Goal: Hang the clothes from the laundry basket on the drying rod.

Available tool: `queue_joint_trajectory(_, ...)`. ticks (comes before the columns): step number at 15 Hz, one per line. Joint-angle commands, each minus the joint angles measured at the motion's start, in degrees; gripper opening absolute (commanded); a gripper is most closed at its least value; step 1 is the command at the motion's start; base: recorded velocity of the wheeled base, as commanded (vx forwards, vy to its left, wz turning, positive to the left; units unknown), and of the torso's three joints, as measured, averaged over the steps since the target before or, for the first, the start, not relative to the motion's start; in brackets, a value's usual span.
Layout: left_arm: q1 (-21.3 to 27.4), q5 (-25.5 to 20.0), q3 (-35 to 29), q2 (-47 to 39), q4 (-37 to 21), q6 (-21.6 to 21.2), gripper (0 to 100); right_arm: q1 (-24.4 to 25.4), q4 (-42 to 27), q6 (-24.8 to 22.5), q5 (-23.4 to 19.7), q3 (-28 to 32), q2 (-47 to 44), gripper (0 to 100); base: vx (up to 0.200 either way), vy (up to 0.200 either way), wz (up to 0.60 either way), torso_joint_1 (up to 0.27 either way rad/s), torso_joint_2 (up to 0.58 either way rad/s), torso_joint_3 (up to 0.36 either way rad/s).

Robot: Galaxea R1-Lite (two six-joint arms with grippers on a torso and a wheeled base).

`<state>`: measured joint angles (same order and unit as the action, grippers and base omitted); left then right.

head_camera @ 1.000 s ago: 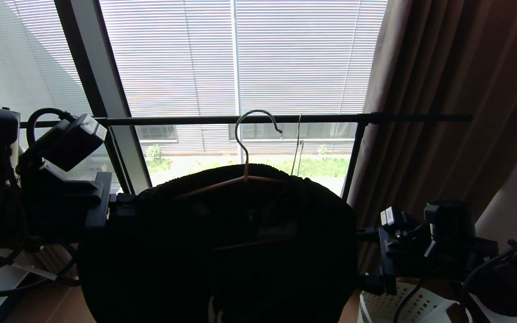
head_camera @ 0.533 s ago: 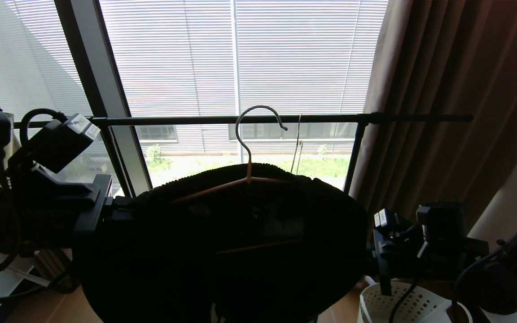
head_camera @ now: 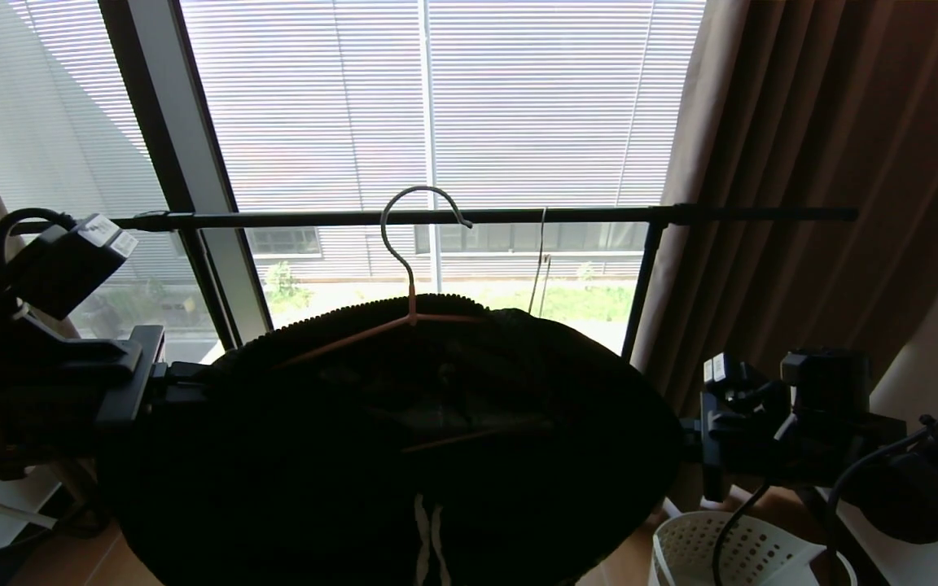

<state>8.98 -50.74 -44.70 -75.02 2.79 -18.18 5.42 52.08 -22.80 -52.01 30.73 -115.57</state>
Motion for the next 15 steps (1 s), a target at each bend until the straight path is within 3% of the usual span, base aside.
queue_joint_trajectory(1,-0.8,-0.5,0.2,0.6,0.0,0.0,0,-1.0,0.0,0.0,0.1,0.6,-0.3,0,0.0,0.0,0.0,0.0,0.0,0.0)
queue_joint_trajectory(4,-1.1,-1.8,0.2,0.2,0.0,0.1,0,-0.8,0.0,-0.1,0.1,0.0,-0.4,0,0.0,0.0,0.0,0.0,0.0,0.0)
queue_joint_trajectory(7,-0.9,-1.8,0.7,0.0,0.0,0.1,0,2.6,-0.1,-0.3,0.5,-2.0,2.3,0,0.0,0.0,0.0,0.0,0.0,0.0)
queue_joint_trajectory(8,-1.0,-1.7,0.8,-0.1,0.0,0.2,0,3.8,0.2,-0.8,0.9,-3.6,3.8,100,0.0,0.0,0.0,0.0,0.0,0.0)
queue_joint_trajectory(12,-1.2,-1.5,1.1,0.1,-0.1,3.2,0,6.1,0.1,-2.8,1.0,-5.9,9.7,100,0.0,0.0,0.0,0.0,0.0,0.0)
queue_joint_trajectory(14,-1.3,1.0,2.4,1.9,-0.6,5.3,0,7.1,0.0,-1.5,4.3,-6.3,16.0,100,0.0,0.0,0.0,0.0,0.0,0.0)
queue_joint_trajectory(15,-1.0,4.6,4.5,3.3,-0.5,5.2,0,8.2,0.0,1.4,7.5,-5.9,19.1,100,0.0,0.0,0.0,0.0,0.0,0.0)
